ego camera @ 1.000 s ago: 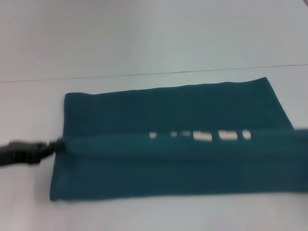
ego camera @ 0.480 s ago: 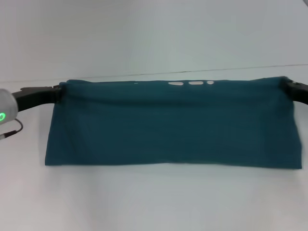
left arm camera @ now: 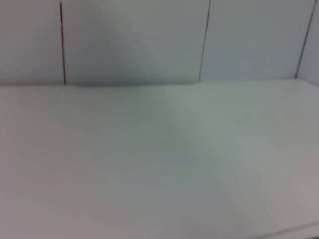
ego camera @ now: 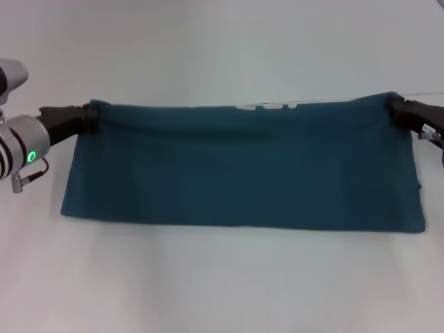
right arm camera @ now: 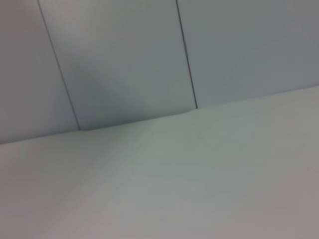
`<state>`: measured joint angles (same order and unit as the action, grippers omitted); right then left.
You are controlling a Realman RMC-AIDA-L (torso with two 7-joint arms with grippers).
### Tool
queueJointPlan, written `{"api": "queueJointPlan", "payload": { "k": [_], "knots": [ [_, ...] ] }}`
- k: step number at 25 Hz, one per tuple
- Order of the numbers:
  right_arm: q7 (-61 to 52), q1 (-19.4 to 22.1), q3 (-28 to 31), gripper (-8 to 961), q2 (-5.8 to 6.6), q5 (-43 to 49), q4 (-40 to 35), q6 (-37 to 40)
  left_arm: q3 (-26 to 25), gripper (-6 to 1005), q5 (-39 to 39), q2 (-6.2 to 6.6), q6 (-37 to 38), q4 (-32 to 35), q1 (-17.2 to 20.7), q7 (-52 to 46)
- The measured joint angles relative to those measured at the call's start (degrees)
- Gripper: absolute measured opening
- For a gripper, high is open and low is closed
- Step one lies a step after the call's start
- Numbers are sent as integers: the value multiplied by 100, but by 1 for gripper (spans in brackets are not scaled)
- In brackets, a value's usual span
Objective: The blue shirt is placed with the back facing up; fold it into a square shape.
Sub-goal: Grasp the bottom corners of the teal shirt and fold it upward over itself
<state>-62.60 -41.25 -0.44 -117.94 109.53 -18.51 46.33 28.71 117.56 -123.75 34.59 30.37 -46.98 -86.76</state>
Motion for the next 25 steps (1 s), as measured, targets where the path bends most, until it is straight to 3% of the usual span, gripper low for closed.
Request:
{"api": "queueJointPlan", "payload": {
  "k": [7, 15, 19, 25],
  "knots": [
    [310, 20, -14, 54, 12, -432, 188, -292, 3, 26, -1357, 26, -76, -329, -88, 1536],
    [479, -15, -12, 60, 8, -521, 262, -361, 2, 26, -1870, 19, -91, -481, -187, 2259],
    [486, -12, 24, 63, 5, -549, 279, -362, -31, 27, -1972, 107, -110, -641, -291, 2348],
    [594, 27, -2, 68, 2, -728, 300, -368, -40, 41, -2157, 130, -236, -738, -395, 2624]
  ]
}}
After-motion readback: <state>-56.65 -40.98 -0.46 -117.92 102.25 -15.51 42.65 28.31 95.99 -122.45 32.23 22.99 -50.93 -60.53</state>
